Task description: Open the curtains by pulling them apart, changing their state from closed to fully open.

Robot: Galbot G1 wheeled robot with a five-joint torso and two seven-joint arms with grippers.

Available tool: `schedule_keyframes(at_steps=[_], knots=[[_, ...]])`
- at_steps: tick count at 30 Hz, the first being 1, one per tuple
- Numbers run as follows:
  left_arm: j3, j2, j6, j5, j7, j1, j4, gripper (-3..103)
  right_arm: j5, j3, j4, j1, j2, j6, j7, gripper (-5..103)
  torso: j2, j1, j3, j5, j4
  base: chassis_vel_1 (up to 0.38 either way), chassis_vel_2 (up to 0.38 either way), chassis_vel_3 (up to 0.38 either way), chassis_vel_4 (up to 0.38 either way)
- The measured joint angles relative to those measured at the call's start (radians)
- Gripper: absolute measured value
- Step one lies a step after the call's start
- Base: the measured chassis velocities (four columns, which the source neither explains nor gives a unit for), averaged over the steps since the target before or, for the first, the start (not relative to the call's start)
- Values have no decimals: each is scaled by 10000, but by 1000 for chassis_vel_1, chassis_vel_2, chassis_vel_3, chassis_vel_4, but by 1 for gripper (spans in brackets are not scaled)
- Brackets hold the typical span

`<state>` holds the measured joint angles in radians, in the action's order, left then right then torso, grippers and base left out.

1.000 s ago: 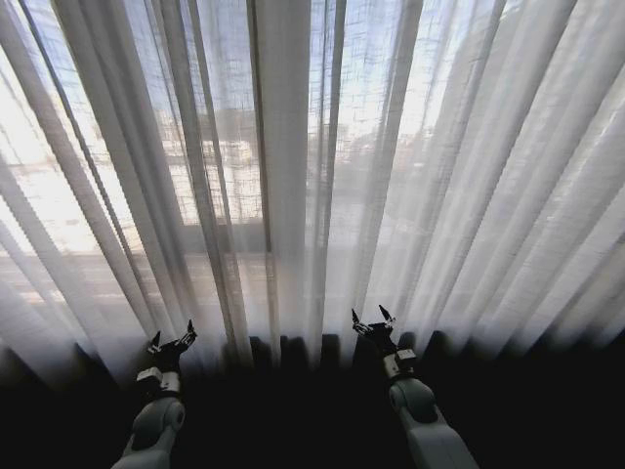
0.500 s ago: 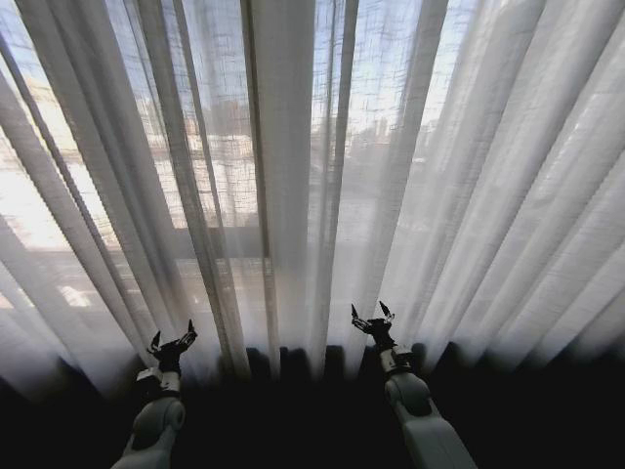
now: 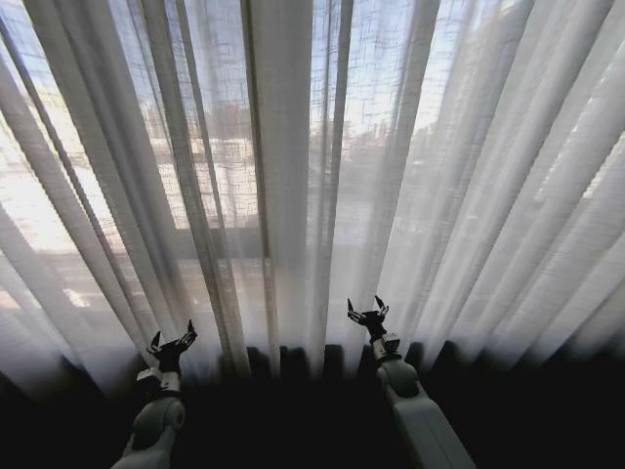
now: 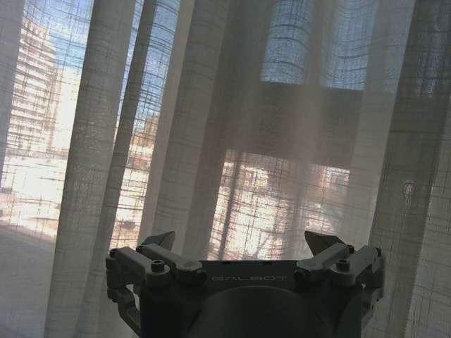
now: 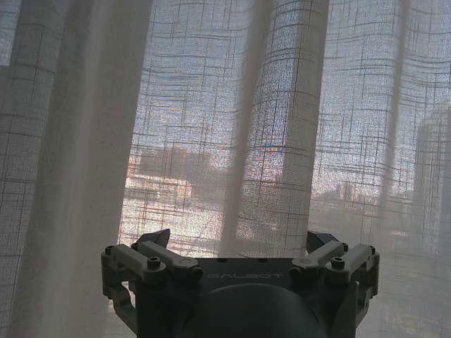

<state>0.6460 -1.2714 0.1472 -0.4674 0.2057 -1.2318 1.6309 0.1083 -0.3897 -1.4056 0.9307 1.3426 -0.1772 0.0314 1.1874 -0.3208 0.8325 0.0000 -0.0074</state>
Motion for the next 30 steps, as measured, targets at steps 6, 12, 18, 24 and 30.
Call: schedule_keyframes(at_steps=[6, 12, 18, 24, 30], knots=[[0, 0, 0, 0, 1, 0, 0, 100, -122, 194, 716, -721, 215, -18, 41, 100, 1, 2, 0, 1, 0, 0, 0, 0, 0], [0, 0, 0, 0, 0, 0, 0, 100, -241, 286, 966, -1061, 335, -26, 80, 100, 0, 2, 0, -1, 1, 0, 0, 0, 0], [1, 0, 0, 0, 1, 0, 0, 100, -249, 289, 1058, -1120, 359, -168, 59, 93, 1, 3, 0, 0, -2, 0, 0, 0, 0], [0, 0, 0, 0, 0, 0, 0, 100, -227, 262, 1060, -1039, 322, -249, -26, 71, 1, 2, 0, 0, -1, 0, 0, 0, 0], [0, 0, 0, 0, 0, 0, 0, 100, -134, 239, 1002, -979, 293, -262, -69, 50, 1, 3, 0, 1, -1, 0, 0, 0, 0]])
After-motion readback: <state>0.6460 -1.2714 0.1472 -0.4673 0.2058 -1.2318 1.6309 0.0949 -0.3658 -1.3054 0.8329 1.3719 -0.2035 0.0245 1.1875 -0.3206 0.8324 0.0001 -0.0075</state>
